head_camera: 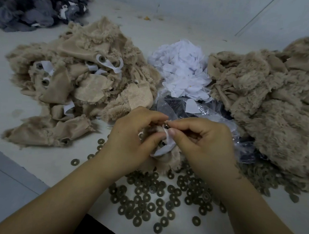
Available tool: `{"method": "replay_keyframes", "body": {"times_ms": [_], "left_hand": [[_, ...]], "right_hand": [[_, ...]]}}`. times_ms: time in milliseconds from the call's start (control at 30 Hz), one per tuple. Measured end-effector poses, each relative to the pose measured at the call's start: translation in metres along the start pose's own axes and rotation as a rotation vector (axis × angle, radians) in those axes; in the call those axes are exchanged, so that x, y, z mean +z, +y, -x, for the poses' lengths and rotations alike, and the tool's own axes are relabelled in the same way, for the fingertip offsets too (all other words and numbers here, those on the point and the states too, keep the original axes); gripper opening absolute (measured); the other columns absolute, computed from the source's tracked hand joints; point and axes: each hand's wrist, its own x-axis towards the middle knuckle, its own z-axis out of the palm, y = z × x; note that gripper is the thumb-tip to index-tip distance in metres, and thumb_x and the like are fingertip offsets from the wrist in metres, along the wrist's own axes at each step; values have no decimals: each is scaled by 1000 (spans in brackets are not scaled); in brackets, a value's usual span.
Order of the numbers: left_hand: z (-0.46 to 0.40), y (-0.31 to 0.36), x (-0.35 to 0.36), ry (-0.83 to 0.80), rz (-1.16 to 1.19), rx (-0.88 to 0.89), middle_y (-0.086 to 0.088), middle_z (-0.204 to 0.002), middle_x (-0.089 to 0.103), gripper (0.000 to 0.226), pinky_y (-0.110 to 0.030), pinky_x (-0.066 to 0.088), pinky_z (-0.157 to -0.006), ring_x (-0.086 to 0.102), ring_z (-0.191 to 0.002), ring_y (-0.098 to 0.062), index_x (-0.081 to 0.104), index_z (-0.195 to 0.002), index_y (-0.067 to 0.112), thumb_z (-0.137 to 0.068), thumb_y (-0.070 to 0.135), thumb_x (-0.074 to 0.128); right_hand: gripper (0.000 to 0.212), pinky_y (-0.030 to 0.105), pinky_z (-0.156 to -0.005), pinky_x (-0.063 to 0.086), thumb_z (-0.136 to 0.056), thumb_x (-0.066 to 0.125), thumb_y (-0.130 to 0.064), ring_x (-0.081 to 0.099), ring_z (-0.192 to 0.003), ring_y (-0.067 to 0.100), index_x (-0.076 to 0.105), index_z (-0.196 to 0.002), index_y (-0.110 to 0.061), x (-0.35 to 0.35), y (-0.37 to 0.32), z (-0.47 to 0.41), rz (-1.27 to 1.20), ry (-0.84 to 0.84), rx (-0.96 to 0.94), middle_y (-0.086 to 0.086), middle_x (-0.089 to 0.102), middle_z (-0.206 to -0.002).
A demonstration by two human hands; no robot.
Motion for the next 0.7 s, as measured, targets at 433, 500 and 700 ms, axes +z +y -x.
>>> {"method": "replay_keyframes", "body": {"times_ms": [433,500,700], "left_hand": [[-3,3,4,-49,309,-205,8,-89,64,15,-45,54,-69,64,-80,-18,61,-99,32,-85,29,57],[-4,3,3,-67,380,-235,4,-87,64,14,-50,53,-66,62,-75,-22,59,-99,33,-85,32,58],[-8,9,3,-112,489,-245,-2,-86,64,8,-43,54,-62,61,-73,-23,61,-98,21,-91,20,59]], "right_hand": [[21,23,-70,60,-77,80,-1,76,-79,13,73,-91,-15,6,3,3,-344,3,168,1,77,-87],[24,19,-70,59,-75,81,0,75,-78,12,72,-91,-15,5,4,3,-363,15,138,1,77,-89],[17,22,-71,59,-76,79,-15,75,-76,13,70,-90,-17,6,8,4,-357,102,25,3,75,-88]]}}
